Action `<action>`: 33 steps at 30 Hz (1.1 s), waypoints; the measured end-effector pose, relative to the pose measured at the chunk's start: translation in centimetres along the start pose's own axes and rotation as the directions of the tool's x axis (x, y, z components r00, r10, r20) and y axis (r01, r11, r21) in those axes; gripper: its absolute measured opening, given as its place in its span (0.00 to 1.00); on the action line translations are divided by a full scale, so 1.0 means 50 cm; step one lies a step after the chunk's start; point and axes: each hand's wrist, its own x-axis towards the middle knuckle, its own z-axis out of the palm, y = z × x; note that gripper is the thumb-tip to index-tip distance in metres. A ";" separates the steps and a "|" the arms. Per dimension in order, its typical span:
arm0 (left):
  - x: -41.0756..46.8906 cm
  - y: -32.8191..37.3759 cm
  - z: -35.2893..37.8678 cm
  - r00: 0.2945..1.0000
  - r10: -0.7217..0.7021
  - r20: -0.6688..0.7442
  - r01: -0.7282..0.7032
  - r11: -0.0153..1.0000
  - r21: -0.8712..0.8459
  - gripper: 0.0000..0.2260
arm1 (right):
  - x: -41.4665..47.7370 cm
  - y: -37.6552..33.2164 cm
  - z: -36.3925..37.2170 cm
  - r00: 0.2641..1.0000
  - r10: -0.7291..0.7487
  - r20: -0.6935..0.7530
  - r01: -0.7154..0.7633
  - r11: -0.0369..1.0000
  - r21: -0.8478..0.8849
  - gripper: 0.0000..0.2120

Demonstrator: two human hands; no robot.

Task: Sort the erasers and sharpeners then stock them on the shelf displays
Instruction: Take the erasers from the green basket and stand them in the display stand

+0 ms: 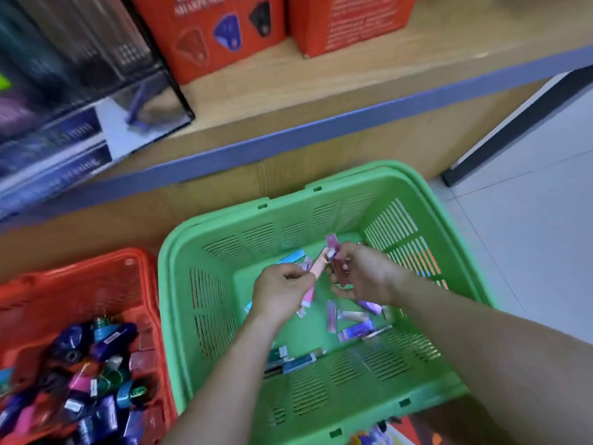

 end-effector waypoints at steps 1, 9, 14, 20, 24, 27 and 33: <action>-0.018 0.005 -0.003 1.000 0.025 -0.015 -0.025 1.000 -0.014 0.06 | -0.013 -0.005 0.022 0.999 -0.018 0.040 0.017 1.000 0.019 0.07; -0.170 0.083 -0.058 0.993 0.088 0.072 -0.058 0.936 -0.347 0.04 | -0.144 -0.057 0.151 0.945 -0.324 -0.046 0.324 0.946 -0.001 0.13; -0.264 0.141 -0.134 0.978 0.208 -0.027 -0.196 0.864 -0.464 0.07 | -0.290 -0.148 0.192 0.922 -0.382 0.057 0.385 0.922 -0.052 0.08; -0.357 0.217 -0.214 0.876 0.427 -0.224 -0.479 0.829 -0.290 0.05 | -0.448 -0.189 0.249 0.826 -0.407 0.391 0.563 0.640 -0.523 0.11; -0.403 0.254 -0.258 0.845 0.470 -0.255 -0.532 0.786 -0.316 0.10 | -0.514 -0.208 0.280 0.745 -0.429 0.511 0.667 0.478 -0.571 0.14; -0.432 0.278 -0.292 0.835 0.475 -0.278 -0.549 0.757 -0.354 0.08 | -0.541 -0.218 0.294 0.681 -0.495 0.540 0.731 0.418 -0.540 0.09; -0.458 0.310 -0.369 0.831 0.426 -0.357 -0.537 0.780 -0.321 0.04 | -0.543 -0.215 0.345 0.577 -0.606 0.547 0.809 0.337 -0.481 0.07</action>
